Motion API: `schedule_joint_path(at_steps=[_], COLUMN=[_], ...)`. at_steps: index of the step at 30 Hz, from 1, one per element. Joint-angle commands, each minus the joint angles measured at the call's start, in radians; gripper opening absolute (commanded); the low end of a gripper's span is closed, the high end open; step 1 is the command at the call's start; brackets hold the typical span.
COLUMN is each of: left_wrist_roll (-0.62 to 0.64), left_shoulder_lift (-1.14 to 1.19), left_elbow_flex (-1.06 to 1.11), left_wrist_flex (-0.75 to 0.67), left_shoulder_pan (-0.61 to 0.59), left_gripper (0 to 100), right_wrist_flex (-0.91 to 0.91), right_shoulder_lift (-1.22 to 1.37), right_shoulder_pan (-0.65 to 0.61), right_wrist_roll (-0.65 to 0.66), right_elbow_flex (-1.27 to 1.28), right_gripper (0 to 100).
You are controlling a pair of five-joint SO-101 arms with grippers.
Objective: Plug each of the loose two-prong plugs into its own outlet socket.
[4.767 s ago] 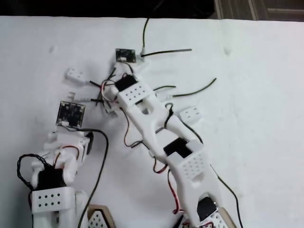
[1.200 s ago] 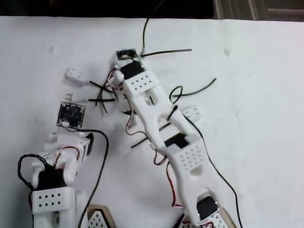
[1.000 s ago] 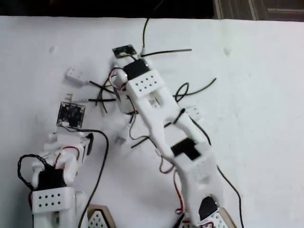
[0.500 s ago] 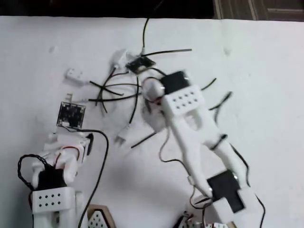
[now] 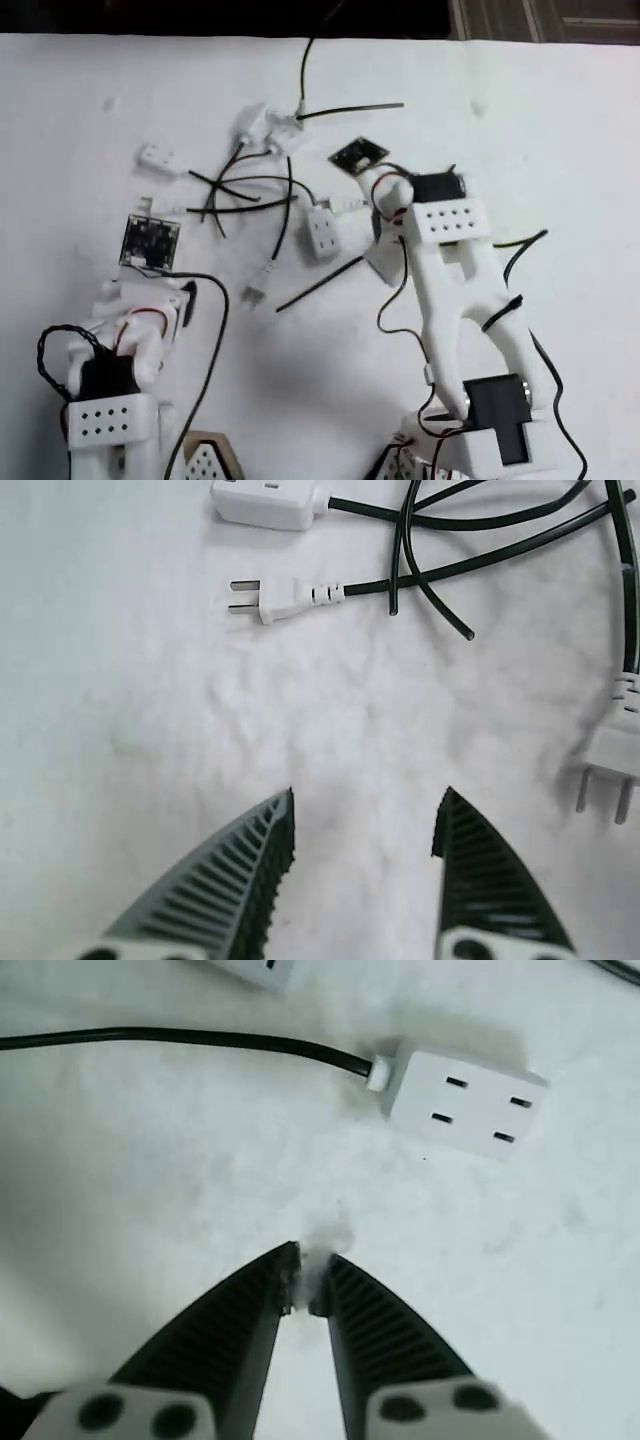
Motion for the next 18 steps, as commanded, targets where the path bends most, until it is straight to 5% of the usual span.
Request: schedule_joint_path(at_steps=[1,8,18], left_wrist_roll=[0.002,0.002,0.011], left_shoulder_lift=[-0.013,-0.013,-0.015], left_elbow_flex=[-0.006,-0.008,-0.023], left_wrist_flex=[-0.021,-0.021,-0.054], left_shoulder_pan=[-0.001,-0.005,-0.094], left_gripper=[23,23,23], right_wrist_flex=[-0.028,-0.193,-0.358], right_shoulder_lift=[-0.041,-0.028,0.298], right_shoulder_pan=[-0.091,-0.364,-0.522], right_wrist_roll=[-0.12,-0.566,-0.818], right_elbow_flex=[-0.002,-0.011,-0.167], right_gripper=[2.2,15.1,15.5])
